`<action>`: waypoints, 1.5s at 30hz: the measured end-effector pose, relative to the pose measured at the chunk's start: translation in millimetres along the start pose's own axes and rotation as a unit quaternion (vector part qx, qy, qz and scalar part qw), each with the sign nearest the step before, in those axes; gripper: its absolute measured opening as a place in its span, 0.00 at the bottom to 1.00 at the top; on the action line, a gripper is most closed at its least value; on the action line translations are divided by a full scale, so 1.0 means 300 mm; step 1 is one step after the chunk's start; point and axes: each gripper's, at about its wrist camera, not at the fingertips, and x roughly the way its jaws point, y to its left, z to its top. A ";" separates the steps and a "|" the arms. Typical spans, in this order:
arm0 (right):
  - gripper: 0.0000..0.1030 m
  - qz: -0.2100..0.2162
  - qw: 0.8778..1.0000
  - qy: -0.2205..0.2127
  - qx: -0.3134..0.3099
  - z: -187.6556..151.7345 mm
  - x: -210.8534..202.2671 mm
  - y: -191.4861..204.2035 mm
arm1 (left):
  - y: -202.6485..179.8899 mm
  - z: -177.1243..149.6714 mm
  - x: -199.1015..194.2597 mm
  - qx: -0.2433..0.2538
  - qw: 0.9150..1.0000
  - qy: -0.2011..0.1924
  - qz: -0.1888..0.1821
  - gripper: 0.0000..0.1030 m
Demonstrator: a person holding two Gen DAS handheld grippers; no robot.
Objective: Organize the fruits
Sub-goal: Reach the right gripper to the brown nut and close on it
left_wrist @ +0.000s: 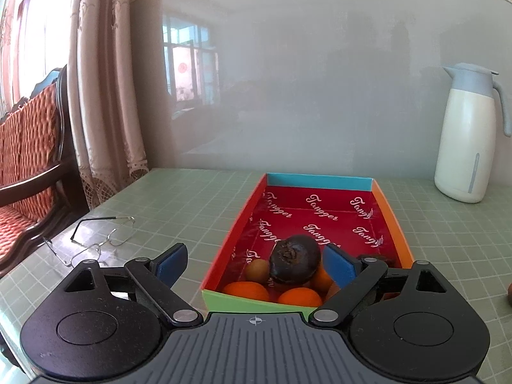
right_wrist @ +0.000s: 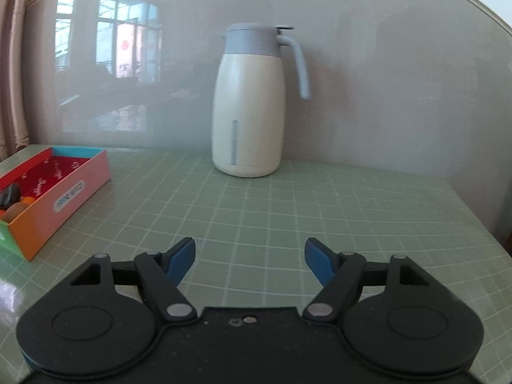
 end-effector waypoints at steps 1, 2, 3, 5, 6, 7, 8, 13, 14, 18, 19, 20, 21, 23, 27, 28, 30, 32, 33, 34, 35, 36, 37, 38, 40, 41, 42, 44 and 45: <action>0.72 0.007 1.000 0.002 -0.003 -0.001 0.001 0.010 | 0.000 0.000 0.000 0.002 1.000 0.000 0.001 0.89; 0.72 0.015 1.000 0.003 -0.009 -0.004 0.002 0.023 | 0.001 0.000 -0.001 0.003 1.000 -0.001 0.002 0.90; 0.72 0.021 1.000 0.004 -0.014 -0.007 0.001 0.036 | 0.004 0.000 -0.001 0.002 1.000 -0.002 0.002 0.90; 0.71 0.030 0.999 0.006 -0.024 -0.011 0.003 0.061 | 0.011 0.000 -0.001 -0.001 1.000 -0.002 0.004 0.90; 0.70 0.036 0.999 0.009 -0.026 -0.012 0.006 0.071 | 0.015 0.001 -0.001 -0.004 1.000 -0.003 0.005 0.90; 0.70 0.040 0.999 0.012 -0.028 -0.013 0.010 0.081 | 0.018 0.000 -0.002 -0.006 1.000 -0.004 0.005 0.90; 0.69 0.044 0.998 0.014 -0.029 -0.013 0.014 0.091 | 0.021 -0.001 -0.002 -0.007 1.000 -0.004 0.005 0.90; 0.67 0.063 0.997 0.026 -0.027 -0.012 0.040 0.133 | 0.029 -0.005 0.000 -0.006 1.000 -0.003 0.009 0.90; 0.67 0.066 0.997 0.027 -0.030 -0.013 0.045 0.143 | 0.034 -0.006 0.003 -0.007 1.000 -0.002 0.011 0.90; 0.65 0.070 0.996 0.038 -0.036 -0.025 0.070 0.171 | 0.057 -0.010 0.012 -0.012 1.000 0.004 0.016 0.91; 0.65 0.071 0.996 0.039 -0.037 -0.029 0.077 0.176 | 0.063 -0.011 0.012 -0.013 1.000 0.004 0.016 0.91; 0.63 0.069 0.996 0.044 -0.037 -0.032 0.087 0.182 | 0.067 -0.012 0.013 -0.013 1.000 0.005 0.016 0.91; 0.59 0.068 0.996 0.049 -0.037 -0.033 0.096 0.187 | 0.070 -0.013 0.014 -0.012 1.000 0.006 0.017 0.91; 0.54 0.070 0.995 0.055 -0.033 -0.035 0.109 0.194 | 0.076 -0.014 0.014 -0.011 1.000 0.005 0.018 0.91; 0.39 0.073 0.994 0.070 -0.033 -0.040 0.131 0.212 | 0.084 -0.016 0.019 -0.012 1.000 0.009 0.018 0.91; 0.38 0.072 0.994 0.072 -0.033 -0.042 0.135 0.217 | 0.085 -0.017 0.020 -0.011 1.000 0.009 0.018 0.91; 0.29 0.073 0.994 0.077 -0.035 -0.044 0.142 0.226 | 0.086 -0.018 0.019 -0.011 1.000 0.010 0.018 0.91; 0.29 0.071 0.994 0.075 -0.035 -0.043 0.144 0.234 | 0.085 -0.019 0.017 -0.011 1.000 0.010 0.017 0.91; 0.29 0.070 0.994 0.074 -0.035 -0.043 0.144 0.235 | 0.084 -0.019 0.017 -0.010 1.000 0.009 0.017 0.91; 0.29 0.071 0.994 0.075 -0.033 -0.042 0.145 0.235 | 0.085 -0.019 0.016 -0.010 1.000 0.010 0.017 0.91; 0.29 0.074 0.994 0.074 -0.030 -0.042 0.145 0.236 | 0.084 -0.019 0.016 -0.011 1.000 0.009 0.017 0.91; 0.29 0.072 0.994 0.071 -0.030 -0.041 0.142 0.238 | 0.083 -0.019 0.016 -0.011 1.000 0.009 0.017 0.91; 0.29 0.072 0.995 0.065 -0.031 -0.037 0.138 0.243 | 0.084 -0.019 0.015 -0.013 1.000 0.008 0.017 0.91; 0.29 0.073 0.995 0.058 -0.031 -0.031 0.130 0.248 | 0.085 -0.019 0.015 -0.014 1.000 0.008 0.018 0.91; 0.29 0.077 0.995 0.049 -0.028 -0.017 0.121 0.257 | 0.093 -0.020 0.014 -0.015 1.000 0.008 0.019 0.91; 0.29 0.079 0.995 0.047 -0.025 -0.010 0.119 0.264 | 0.097 -0.022 0.013 -0.015 1.000 0.009 0.019 0.91; 0.29 0.081 0.995 0.045 -0.023 -0.005 0.119 0.271 | 0.099 -0.023 0.013 -0.015 1.000 0.009 0.019 0.91; 0.29 0.086 0.995 0.041 -0.022 0.006 0.118 0.292 | 0.109 -0.027 0.011 -0.013 1.000 0.010 0.022 0.91; 0.29 0.088 0.995 0.039 -0.021 0.012 0.121 0.302 | 0.117 -0.030 0.010 -0.012 1.000 0.011 0.023 0.91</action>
